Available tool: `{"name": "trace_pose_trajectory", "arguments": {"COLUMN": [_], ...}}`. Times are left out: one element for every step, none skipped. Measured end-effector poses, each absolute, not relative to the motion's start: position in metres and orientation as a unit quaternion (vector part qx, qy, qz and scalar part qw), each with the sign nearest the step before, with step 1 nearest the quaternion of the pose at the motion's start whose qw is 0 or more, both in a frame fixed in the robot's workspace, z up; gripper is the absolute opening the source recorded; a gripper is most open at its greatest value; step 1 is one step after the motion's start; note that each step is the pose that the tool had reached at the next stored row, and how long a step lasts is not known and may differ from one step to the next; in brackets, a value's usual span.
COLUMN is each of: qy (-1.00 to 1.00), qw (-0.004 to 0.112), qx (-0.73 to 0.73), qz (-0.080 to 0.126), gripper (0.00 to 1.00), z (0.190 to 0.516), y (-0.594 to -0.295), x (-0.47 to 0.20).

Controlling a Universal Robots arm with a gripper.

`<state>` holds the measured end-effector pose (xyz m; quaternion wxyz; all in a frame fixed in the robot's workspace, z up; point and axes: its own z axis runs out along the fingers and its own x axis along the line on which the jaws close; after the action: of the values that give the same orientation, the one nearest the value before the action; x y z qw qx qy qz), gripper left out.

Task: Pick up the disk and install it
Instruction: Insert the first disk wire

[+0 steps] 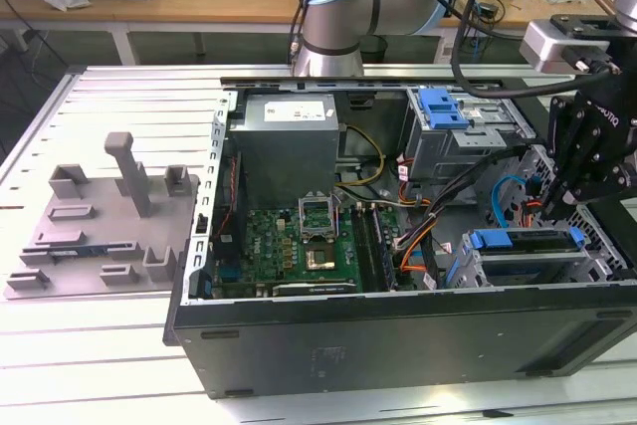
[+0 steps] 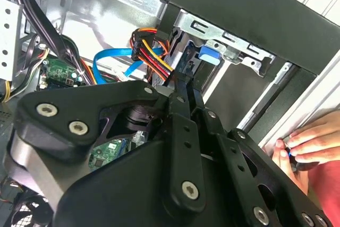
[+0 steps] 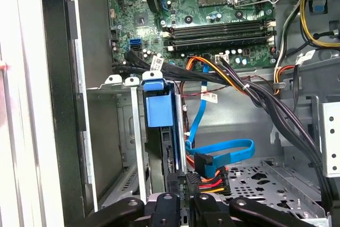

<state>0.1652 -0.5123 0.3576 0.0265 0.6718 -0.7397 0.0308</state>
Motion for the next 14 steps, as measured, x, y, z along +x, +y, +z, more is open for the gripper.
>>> {"name": "trace_pose_trajectory", "arguments": {"qy": [-0.74, -0.74, -0.74, -0.74, -0.74, -0.74, -0.74, -0.74, -0.74, -0.74, -0.74, -0.74, -0.739, -0.738], "qw": [0.027, 0.026, 0.026, 0.026, 0.026, 0.026, 0.026, 0.026, 0.026, 0.026, 0.026, 0.026, 0.026, 0.025], "qx": [0.672, 0.672, 0.672, 0.672, 0.672, 0.672, 0.672, 0.672, 0.672, 0.672, 0.672, 0.672, 0.672, 0.673], "qz": [0.031, 0.031, 0.031, 0.031, 0.031, 0.031, 0.031, 0.031, 0.031, 0.031, 0.031, 0.031, 0.03, 0.03], "gripper": [0.17, 0.17, 0.17, 0.17, 0.17, 0.17, 0.17, 0.17, 0.17, 0.17, 0.17, 0.17, 0.17, 0.17], "z": [0.3576, 0.3576, 0.3576, 0.3576, 0.3576, 0.3576, 0.3576, 0.3576, 0.3577, 0.3576, 0.3576, 0.3577, 0.3577, 0.3576], "y": [-0.5124, -0.5125, -0.5125, -0.5125, -0.5125, -0.5127, -0.5128, -0.5128, -0.5129, -0.513, -0.5131, -0.5132, -0.5134, -0.5137], "x": [0.1652, 0.1652, 0.1652, 0.1652, 0.1651, 0.1646, 0.164, 0.1632, 0.1617, 0.161, 0.1609, 0.1609, 0.1609, 0.1609]}}
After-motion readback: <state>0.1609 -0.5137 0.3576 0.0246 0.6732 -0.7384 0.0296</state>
